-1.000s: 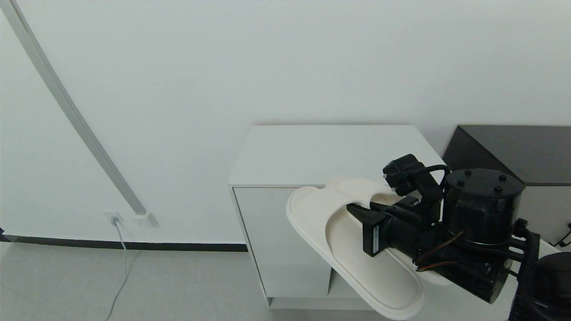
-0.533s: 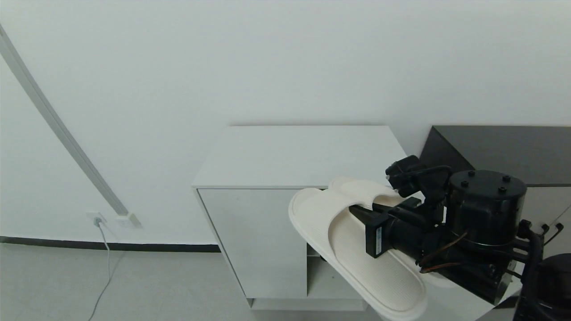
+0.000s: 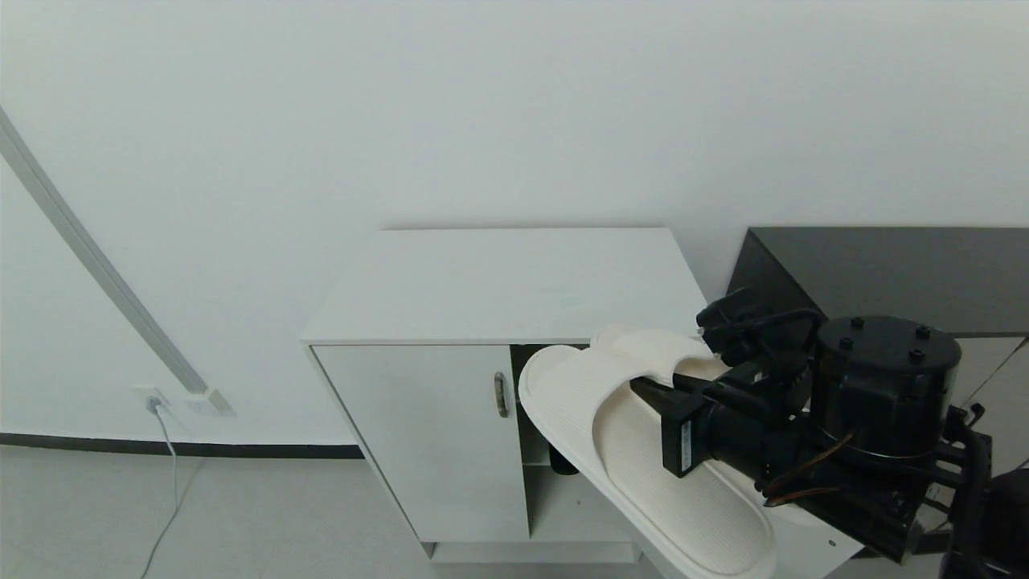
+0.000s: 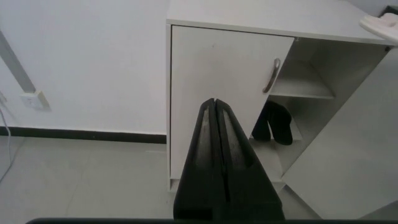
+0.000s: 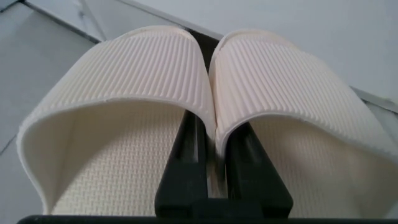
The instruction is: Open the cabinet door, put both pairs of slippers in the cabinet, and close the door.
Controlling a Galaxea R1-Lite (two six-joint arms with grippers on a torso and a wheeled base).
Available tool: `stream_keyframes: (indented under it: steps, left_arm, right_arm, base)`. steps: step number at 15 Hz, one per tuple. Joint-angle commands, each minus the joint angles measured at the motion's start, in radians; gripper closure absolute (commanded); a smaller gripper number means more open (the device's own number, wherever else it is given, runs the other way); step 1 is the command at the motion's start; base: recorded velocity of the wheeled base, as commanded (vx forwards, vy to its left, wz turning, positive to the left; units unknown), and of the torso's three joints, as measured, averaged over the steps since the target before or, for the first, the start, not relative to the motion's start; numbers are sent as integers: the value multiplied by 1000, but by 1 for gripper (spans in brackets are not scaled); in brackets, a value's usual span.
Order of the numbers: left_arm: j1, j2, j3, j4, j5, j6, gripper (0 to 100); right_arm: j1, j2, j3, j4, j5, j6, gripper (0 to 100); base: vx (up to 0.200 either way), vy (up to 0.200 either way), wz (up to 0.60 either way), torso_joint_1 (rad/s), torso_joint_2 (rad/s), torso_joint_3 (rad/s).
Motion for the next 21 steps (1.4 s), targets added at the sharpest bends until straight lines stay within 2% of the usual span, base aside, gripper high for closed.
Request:
stream_keyframes:
  steps: [1, 14, 21]
  left_arm:
    - [0, 1, 0, 0, 1, -1, 100]
    - [0, 1, 0, 0, 1, 1, 100]
    - [0, 1, 0, 0, 1, 1, 100]
  right_arm:
    - [4, -6, 12, -17, -4, -9, 100]
    - [23, -9, 42, -38, -1, -20, 100]
    - [28, -5, 45, -38, -1, -20, 100]
  base:
    - [0, 0, 0, 0, 0, 0]
    - [0, 0, 0, 0, 0, 0]
    - [0, 0, 0, -173, 394, 219]
